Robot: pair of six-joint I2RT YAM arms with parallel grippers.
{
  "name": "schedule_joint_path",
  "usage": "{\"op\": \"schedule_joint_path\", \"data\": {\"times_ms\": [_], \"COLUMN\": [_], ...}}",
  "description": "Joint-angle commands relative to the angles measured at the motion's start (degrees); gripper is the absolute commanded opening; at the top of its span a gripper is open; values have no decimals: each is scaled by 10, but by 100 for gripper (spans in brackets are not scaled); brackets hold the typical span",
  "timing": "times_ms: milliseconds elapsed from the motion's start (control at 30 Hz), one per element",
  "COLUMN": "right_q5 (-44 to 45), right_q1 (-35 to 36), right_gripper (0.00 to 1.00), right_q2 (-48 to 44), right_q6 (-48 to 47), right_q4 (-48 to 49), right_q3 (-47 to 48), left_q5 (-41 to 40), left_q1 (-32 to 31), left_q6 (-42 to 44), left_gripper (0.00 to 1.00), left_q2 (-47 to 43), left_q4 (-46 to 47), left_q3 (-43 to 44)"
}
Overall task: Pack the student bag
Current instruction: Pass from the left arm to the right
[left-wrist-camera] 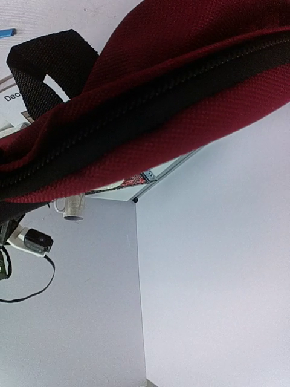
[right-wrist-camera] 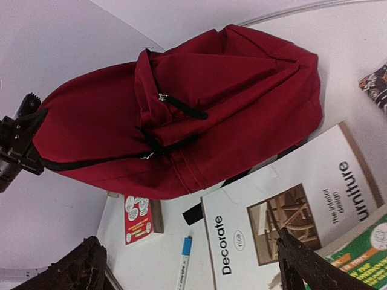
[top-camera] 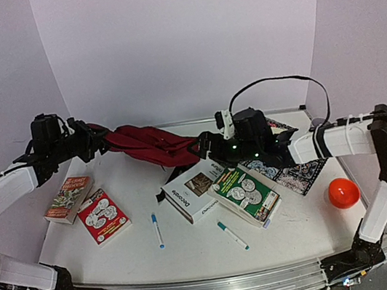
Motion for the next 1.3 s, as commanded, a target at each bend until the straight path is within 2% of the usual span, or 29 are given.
{"op": "schedule_joint_path", "data": {"times_ms": [0, 333, 533, 700, 733, 800, 900, 1000, 1033, 1167, 1267], "right_q5": [-16, -15, -39, -49, -50, -51, -57, -69, -74, -108, -116], "right_q1": [16, 34, 34, 34, 34, 32, 24, 14, 12, 4, 5], "right_gripper": [98, 97, 90, 74, 67, 48, 22, 3, 0, 0, 0], "right_q2": [46, 138, 189, 205, 206, 201, 190, 176, 172, 159, 151], "right_q6": [89, 156, 168, 152, 147, 140, 124, 106, 100, 65, 32], "right_q4": [69, 97, 136, 137, 137, 137, 136, 136, 136, 131, 111], "right_q3": [40, 68, 105, 139, 143, 145, 145, 144, 144, 154, 160], "left_q5": [-11, -6, 9, 34, 39, 50, 57, 58, 58, 20, -44], "left_q1": [-14, -44, -53, -56, -56, -56, -56, -56, -56, -56, -56], "left_q6": [-13, -10, -6, 3, 7, 14, 37, 62, 71, 149, 224], "left_gripper": [0, 0, 0, 0, 0, 2, 9, 20, 24, 51, 62], "left_q2": [-42, -75, -86, -93, -93, -94, -97, -101, -103, -102, -95], "left_q4": [79, 85, 85, 85, 84, 84, 81, 76, 72, -13, -108], "left_q3": [-12, -65, -105, -145, -151, -162, -177, -194, -198, -183, -138]}}
